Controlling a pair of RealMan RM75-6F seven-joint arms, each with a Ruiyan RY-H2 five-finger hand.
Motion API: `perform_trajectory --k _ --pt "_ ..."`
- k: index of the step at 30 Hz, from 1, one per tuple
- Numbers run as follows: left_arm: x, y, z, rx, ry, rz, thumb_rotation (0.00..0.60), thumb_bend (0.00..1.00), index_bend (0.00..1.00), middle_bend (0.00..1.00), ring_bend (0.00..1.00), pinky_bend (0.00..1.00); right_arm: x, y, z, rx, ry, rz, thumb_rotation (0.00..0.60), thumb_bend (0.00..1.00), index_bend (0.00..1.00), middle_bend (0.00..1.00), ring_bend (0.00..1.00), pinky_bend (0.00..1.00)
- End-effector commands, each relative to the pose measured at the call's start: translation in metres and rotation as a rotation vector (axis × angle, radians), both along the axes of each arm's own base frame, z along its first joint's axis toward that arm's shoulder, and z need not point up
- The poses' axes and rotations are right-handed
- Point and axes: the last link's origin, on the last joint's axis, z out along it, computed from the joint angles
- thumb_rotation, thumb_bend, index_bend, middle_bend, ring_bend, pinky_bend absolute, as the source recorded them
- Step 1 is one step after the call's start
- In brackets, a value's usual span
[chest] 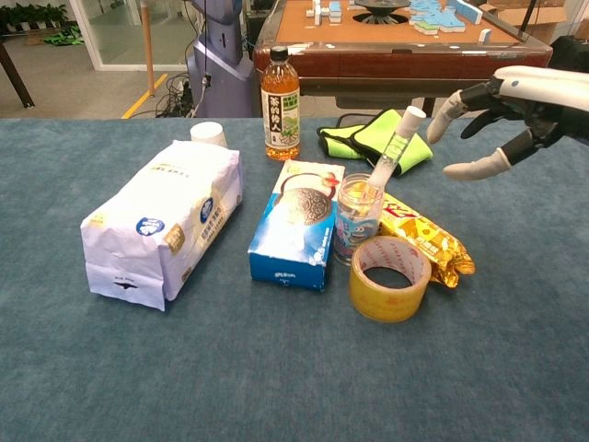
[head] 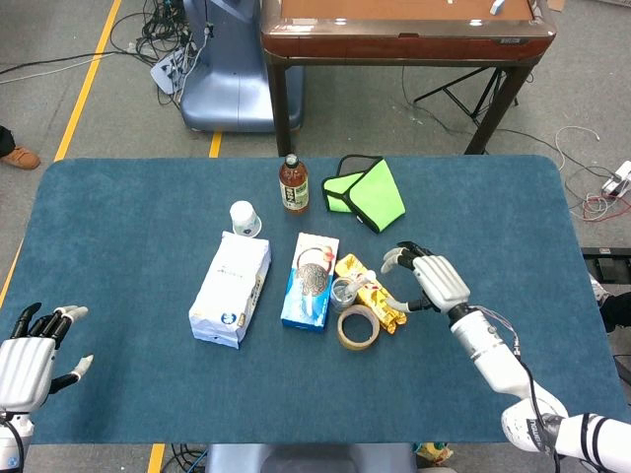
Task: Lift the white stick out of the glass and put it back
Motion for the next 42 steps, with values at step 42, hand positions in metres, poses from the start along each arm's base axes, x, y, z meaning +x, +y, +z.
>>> perform_trajectory --k 42 --pt "-0.006 -0.004 0.003 0.001 0.009 0.015 0.6 0.24 0.25 0.25 0.3 0.08 0.03 -0.026 -0.048 0.108 -0.016 0.001 0.6 0.35 0.46 0.32 0.15 0.19"
